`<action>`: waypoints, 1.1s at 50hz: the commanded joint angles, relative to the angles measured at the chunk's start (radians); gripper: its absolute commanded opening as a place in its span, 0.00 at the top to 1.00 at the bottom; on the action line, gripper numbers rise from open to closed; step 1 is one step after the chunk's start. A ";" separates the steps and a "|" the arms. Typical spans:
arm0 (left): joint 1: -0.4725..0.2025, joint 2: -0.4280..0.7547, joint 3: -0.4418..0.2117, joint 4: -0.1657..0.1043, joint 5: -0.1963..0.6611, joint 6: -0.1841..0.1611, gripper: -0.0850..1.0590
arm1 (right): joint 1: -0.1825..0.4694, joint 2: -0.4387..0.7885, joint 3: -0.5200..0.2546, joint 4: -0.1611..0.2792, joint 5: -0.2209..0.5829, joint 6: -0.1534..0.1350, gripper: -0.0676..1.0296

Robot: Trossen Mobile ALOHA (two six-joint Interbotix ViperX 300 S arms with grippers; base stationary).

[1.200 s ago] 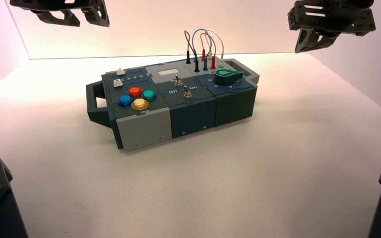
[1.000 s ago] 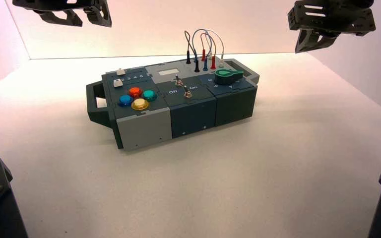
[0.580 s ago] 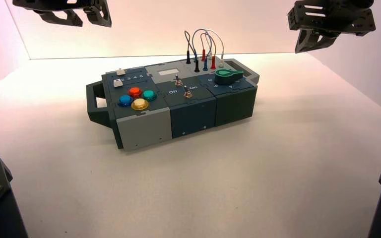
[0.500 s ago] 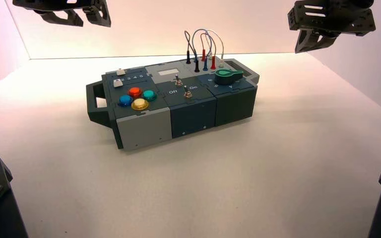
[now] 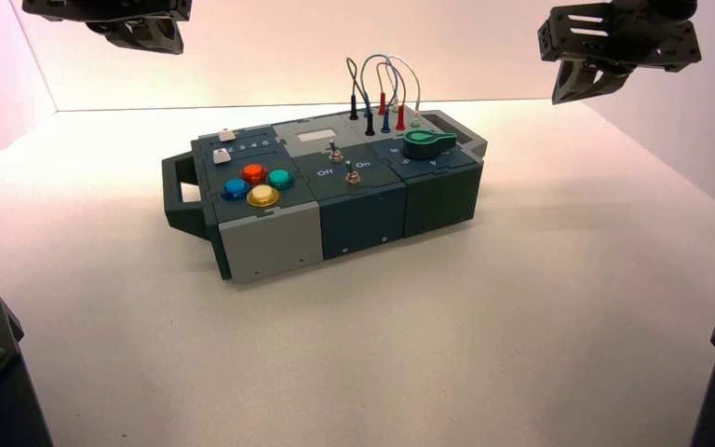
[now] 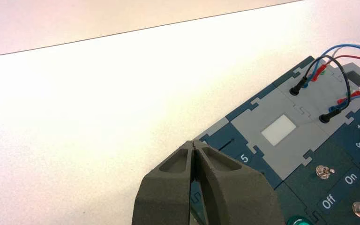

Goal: Close left gripper.

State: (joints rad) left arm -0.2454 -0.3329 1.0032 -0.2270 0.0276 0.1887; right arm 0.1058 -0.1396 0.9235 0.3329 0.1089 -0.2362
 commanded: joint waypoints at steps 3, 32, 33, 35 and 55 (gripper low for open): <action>-0.005 -0.043 -0.005 0.002 -0.006 0.003 0.96 | 0.003 -0.005 -0.029 -0.002 0.002 -0.002 0.96; -0.005 -0.057 0.011 0.003 -0.026 0.006 0.96 | 0.003 -0.005 -0.031 -0.002 0.003 0.000 0.96; -0.005 -0.055 0.011 0.003 -0.026 0.006 0.96 | 0.003 -0.003 -0.031 -0.002 0.002 -0.002 0.96; -0.003 -0.055 0.009 0.003 -0.026 0.006 0.96 | 0.003 -0.003 -0.031 -0.002 0.002 0.000 0.96; -0.003 -0.037 0.006 0.005 -0.026 0.009 0.96 | 0.003 -0.005 -0.031 -0.002 0.002 0.000 0.96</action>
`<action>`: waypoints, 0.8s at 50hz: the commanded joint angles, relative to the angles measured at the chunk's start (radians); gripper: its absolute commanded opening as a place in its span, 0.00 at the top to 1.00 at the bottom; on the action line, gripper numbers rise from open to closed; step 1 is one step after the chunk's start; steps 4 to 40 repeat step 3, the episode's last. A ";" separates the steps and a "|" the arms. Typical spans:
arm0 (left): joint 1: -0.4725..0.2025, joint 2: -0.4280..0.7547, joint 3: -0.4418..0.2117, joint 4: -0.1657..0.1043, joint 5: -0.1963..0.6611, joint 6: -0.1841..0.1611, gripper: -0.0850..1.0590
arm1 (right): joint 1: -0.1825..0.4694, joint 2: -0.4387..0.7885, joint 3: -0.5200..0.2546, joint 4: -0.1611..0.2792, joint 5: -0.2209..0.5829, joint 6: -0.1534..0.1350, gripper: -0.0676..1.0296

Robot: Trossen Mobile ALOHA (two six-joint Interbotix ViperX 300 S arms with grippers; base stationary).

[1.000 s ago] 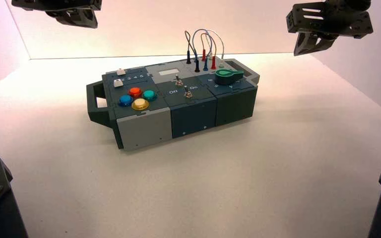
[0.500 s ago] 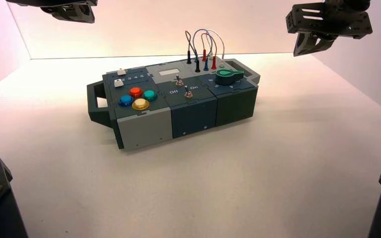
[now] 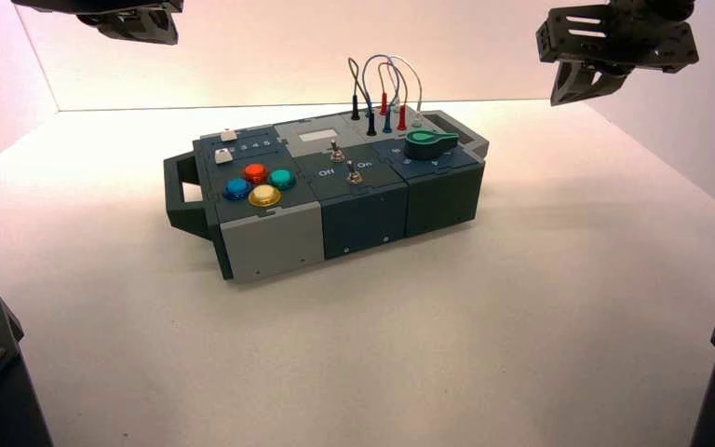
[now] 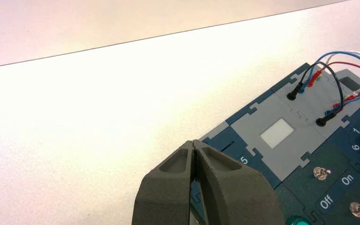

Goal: Close left gripper.

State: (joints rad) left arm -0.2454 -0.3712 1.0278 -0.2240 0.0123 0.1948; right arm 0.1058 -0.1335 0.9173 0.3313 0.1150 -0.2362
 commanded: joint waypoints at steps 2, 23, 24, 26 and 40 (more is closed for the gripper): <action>-0.003 0.006 -0.023 0.003 -0.011 0.002 0.96 | 0.003 -0.011 -0.025 0.000 -0.003 0.000 0.96; -0.003 0.008 -0.023 0.002 -0.011 0.002 0.96 | 0.003 -0.011 -0.025 0.000 -0.003 0.000 0.96; -0.003 0.008 -0.023 0.002 -0.011 0.002 0.96 | 0.003 -0.011 -0.025 0.000 -0.003 0.000 0.96; -0.003 0.008 -0.023 0.002 -0.011 0.002 0.96 | 0.003 -0.011 -0.025 0.000 -0.003 0.000 0.96; -0.003 0.008 -0.023 0.002 -0.011 0.002 0.96 | 0.003 -0.011 -0.025 0.000 -0.003 0.000 0.96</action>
